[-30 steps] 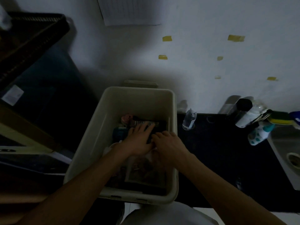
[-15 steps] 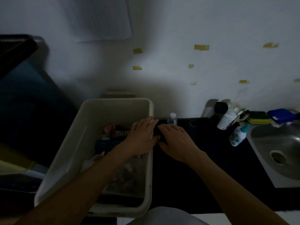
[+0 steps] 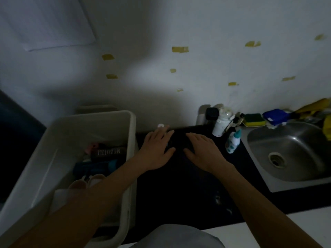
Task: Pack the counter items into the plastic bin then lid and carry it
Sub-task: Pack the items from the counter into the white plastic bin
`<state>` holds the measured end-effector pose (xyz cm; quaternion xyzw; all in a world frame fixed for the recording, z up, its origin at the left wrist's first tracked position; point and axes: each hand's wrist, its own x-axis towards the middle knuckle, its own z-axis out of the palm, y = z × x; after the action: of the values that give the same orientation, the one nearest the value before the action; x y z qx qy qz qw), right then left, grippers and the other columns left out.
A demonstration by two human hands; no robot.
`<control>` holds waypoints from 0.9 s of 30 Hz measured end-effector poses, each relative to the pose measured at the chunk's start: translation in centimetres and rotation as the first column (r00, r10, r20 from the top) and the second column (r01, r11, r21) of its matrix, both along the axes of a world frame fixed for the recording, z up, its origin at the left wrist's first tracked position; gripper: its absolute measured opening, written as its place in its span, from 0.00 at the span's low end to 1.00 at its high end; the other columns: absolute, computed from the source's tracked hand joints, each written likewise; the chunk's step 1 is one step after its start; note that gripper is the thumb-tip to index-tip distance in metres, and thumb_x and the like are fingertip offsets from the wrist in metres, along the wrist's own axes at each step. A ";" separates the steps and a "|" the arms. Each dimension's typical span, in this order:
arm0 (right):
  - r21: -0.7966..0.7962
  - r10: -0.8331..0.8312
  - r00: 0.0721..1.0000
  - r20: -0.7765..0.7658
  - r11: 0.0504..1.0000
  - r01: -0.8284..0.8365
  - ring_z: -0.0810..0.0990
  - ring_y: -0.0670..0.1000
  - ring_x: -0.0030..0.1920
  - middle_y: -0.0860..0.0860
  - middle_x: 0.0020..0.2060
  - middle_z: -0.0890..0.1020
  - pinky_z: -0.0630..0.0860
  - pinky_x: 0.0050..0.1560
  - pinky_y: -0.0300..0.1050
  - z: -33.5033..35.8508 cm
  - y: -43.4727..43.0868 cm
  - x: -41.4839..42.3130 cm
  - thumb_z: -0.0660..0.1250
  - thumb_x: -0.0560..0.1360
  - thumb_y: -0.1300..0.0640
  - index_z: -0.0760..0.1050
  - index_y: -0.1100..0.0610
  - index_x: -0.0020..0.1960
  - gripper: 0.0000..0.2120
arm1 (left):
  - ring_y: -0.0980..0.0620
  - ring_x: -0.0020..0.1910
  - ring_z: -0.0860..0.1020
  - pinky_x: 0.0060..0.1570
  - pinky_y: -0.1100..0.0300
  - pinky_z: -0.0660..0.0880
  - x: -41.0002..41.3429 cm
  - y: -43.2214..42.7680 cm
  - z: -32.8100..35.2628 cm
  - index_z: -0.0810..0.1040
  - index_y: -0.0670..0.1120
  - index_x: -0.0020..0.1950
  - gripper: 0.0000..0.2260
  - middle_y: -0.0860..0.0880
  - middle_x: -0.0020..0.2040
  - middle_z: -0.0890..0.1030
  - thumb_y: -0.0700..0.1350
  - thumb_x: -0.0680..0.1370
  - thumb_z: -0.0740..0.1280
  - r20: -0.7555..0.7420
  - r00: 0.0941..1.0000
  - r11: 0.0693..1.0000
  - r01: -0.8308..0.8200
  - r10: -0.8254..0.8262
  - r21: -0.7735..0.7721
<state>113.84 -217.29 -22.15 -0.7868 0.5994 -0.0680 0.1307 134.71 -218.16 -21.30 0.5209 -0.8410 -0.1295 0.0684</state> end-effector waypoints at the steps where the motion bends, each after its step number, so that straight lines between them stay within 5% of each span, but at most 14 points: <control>1: -0.002 -0.018 1.000 -0.006 1.000 0.018 0.62 0.53 0.75 0.51 0.75 0.65 0.61 0.73 0.51 -0.2 -0.2 -1.0 0.59 0.79 0.43 0.58 0.54 0.77 0.31 | 0.47 0.79 0.49 0.75 0.47 0.50 -0.8 -0.2 -0.2 0.54 0.49 0.79 0.28 0.49 0.80 0.51 0.56 0.82 0.57 0.009 1.000 1.000 0.008 -0.008 0.004; 9: -0.073 -0.216 0.976 -0.020 0.974 0.214 0.64 0.56 0.72 0.54 0.71 0.70 0.63 0.70 0.54 -2.5 -1.8 -10.4 0.61 0.79 0.47 0.66 0.56 0.73 0.25 | 0.48 0.79 0.48 0.76 0.47 0.48 -8.2 -1.6 -1.7 0.54 0.49 0.80 0.28 0.50 0.80 0.50 0.55 0.82 0.57 0.024 0.997 0.996 0.069 -0.070 0.053; 16: -0.012 -0.279 0.955 -0.098 0.960 0.280 0.55 0.59 0.76 0.56 0.76 0.60 0.58 0.72 0.57 -4.9 -4.5 -15.4 0.60 0.79 0.53 0.62 0.55 0.75 0.25 | 0.50 0.79 0.47 0.76 0.48 0.47 -11.8 -2.6 -2.9 0.54 0.49 0.80 0.27 0.50 0.80 0.50 0.54 0.83 0.56 0.031 0.996 0.993 0.082 -0.085 0.082; 27: 0.159 -0.225 0.964 -0.145 0.956 0.247 0.69 0.63 0.62 0.58 0.68 0.68 0.68 0.58 0.52 -8.0 -8.6 -18.7 0.62 0.79 0.53 0.60 0.59 0.75 0.27 | 0.50 0.79 0.47 0.75 0.50 0.46 -13.7 -4.8 -4.9 0.52 0.51 0.80 0.28 0.52 0.80 0.49 0.56 0.82 0.56 0.059 0.989 0.980 0.125 -0.136 0.156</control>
<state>95.17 -225.85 -30.13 -0.6977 0.6997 0.0197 0.1526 121.03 -222.92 -26.20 0.4724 -0.8629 -0.1792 -0.0095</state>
